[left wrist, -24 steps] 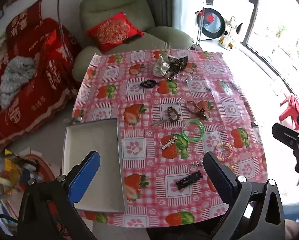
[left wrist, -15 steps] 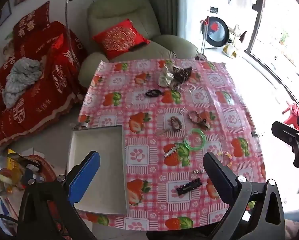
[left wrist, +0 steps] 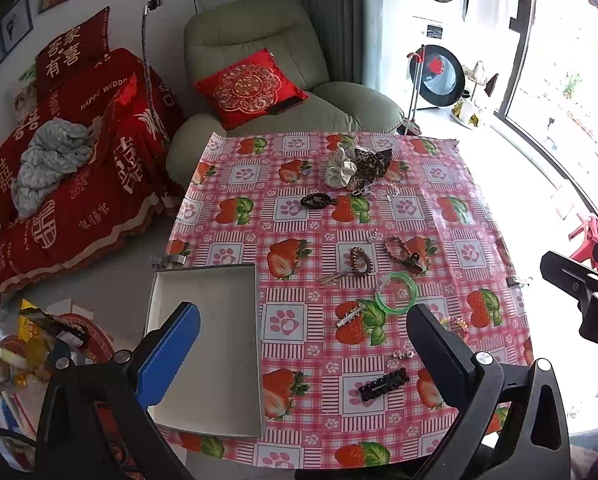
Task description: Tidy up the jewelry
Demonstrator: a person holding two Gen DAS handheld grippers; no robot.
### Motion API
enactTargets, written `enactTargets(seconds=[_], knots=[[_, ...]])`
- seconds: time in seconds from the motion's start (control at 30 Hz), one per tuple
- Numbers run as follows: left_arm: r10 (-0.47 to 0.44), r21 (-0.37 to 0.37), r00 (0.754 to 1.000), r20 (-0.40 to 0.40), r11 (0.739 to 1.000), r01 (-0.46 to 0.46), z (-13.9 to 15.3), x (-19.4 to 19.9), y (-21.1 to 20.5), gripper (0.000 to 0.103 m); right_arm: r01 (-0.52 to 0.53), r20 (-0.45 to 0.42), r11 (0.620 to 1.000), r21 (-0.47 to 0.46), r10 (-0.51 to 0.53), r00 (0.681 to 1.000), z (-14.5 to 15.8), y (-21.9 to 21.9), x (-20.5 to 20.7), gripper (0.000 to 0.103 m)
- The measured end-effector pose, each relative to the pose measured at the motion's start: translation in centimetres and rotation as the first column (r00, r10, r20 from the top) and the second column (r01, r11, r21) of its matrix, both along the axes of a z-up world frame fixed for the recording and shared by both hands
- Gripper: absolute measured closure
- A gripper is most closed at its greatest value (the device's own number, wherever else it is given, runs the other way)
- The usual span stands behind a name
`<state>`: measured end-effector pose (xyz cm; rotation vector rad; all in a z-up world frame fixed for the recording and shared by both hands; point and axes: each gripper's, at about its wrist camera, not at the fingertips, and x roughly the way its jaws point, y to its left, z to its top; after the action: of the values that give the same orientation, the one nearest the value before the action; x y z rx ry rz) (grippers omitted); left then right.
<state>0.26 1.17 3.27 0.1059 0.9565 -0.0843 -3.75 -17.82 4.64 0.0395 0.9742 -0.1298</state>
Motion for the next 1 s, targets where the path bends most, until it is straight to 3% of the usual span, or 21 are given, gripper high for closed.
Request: enactTargets(seconds=[1.0], knots=[[0.009, 0.003, 1.000, -0.002, 1.000, -0.009, -0.1, 0.2, 0.3, 0.000, -0.022, -0.006, 1.000, -0.001, 0.022, 1.000, 0.2, 1.2, 1.1, 0.000]])
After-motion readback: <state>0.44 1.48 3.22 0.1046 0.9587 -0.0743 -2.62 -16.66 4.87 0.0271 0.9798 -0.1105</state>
